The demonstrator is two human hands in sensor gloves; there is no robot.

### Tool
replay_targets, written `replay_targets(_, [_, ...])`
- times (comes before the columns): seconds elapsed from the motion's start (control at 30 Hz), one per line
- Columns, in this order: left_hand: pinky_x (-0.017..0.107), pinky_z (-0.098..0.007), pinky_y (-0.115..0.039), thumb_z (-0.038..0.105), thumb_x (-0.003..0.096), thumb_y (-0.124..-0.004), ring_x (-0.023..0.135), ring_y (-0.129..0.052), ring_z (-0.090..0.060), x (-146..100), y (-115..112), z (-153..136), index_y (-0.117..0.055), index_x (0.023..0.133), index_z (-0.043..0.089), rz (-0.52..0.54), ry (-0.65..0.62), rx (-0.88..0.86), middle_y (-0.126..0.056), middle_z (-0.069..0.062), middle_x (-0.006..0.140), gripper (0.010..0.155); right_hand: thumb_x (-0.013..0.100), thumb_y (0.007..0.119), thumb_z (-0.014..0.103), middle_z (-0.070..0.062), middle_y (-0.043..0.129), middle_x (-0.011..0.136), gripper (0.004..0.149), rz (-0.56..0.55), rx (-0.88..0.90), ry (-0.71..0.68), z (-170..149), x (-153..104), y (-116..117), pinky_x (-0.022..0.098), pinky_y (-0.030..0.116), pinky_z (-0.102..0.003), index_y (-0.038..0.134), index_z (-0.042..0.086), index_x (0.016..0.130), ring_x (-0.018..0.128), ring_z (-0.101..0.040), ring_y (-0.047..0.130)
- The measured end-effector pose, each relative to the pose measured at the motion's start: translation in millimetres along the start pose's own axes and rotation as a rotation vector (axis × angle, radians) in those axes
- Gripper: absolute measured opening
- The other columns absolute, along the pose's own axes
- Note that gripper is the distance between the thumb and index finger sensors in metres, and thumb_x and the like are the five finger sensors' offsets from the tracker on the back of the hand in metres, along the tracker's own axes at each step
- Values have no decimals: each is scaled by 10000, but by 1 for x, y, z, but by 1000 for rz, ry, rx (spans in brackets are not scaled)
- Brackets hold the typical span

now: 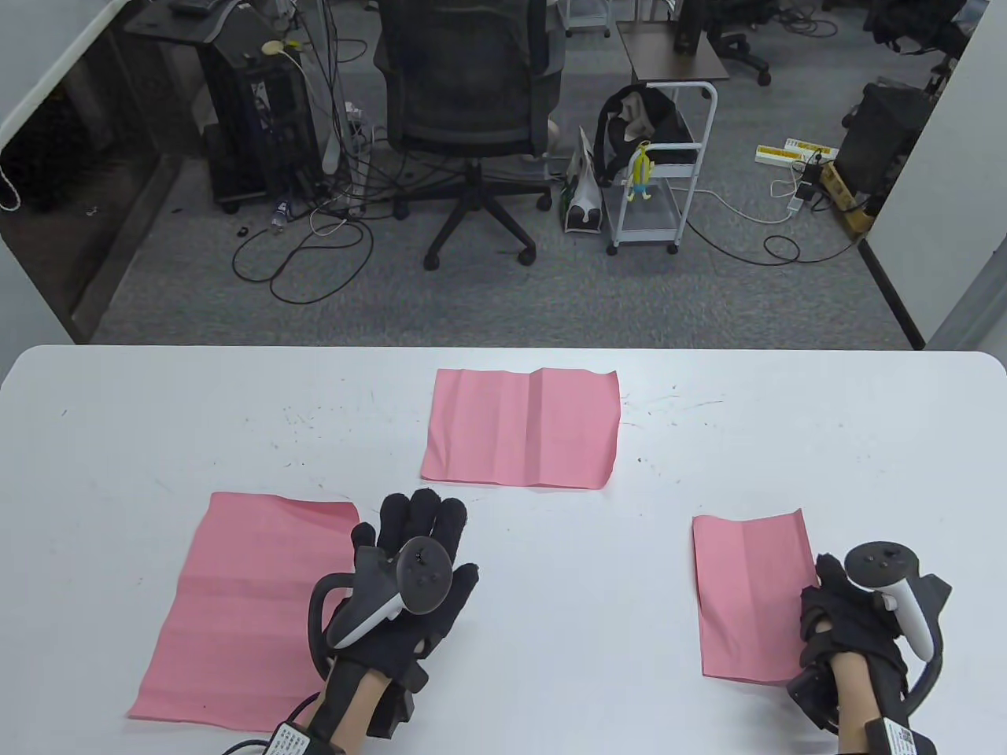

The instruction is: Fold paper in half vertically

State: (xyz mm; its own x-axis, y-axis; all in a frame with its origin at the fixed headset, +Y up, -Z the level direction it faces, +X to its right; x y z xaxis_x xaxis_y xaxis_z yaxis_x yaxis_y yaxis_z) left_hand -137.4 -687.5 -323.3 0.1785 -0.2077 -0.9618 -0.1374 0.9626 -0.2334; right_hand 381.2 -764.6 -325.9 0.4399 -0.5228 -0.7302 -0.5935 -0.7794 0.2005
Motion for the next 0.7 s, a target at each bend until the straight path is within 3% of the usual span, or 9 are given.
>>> replay_targets(0.13, [836,-657,-154,675,538,-414,1175,13,-333,1,0,0,-16,1151,410,-6,0,-1,40,51,1266,778,504,743,360,18,786,946,630,-40,-89,69,-3,1,0,545,795,-407,446,274,1053,701,-176,942])
replay_targets(0.23, [835,-658,-155,676,538,-414,1176,11,-331,0,0,0,-14,1152,411,-4,-2,-4,40,51,1267,779,506,705,434,-22,674,1041,663,-59,-105,92,-1,-3,-5,625,725,-462,390,278,1068,835,-250,849])
replay_targets(0.33, [835,-658,-155,675,538,-414,1176,9,-333,0,1,0,-14,1152,410,1,-5,-7,37,48,1267,779,508,678,469,-42,540,1114,683,-90,-68,40,16,-14,-16,703,626,-518,344,291,1077,959,-317,708])
replay_targets(0.53, [835,-658,-156,675,538,-414,1176,9,-331,1,-1,0,-15,1153,409,-8,-2,-2,34,52,1269,780,515,660,498,-32,448,1155,687,-165,-54,-183,105,-52,-33,761,516,-561,330,310,1088,1052,-365,536])
replay_targets(0.7, [835,-658,-156,675,539,-413,1176,7,-334,2,0,-1,-17,1153,410,-10,3,-6,33,47,1269,778,517,648,522,-10,356,1184,689,-124,-123,-362,196,-73,-8,799,414,-581,314,345,1093,1103,-367,379])
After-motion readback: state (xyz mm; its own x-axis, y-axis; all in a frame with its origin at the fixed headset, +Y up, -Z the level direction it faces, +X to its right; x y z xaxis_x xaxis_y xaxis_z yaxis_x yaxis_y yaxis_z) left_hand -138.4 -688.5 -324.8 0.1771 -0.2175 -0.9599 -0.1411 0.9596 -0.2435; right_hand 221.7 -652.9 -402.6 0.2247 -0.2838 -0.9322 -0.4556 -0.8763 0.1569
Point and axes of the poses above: the tracker on the back of each hand, its own z axis roughly to the thumb side, its own x axis roughly from the wrist to the fingertips, y = z × x, the point moved 2 cm from there along x, roughly from the wrist to the fingertips
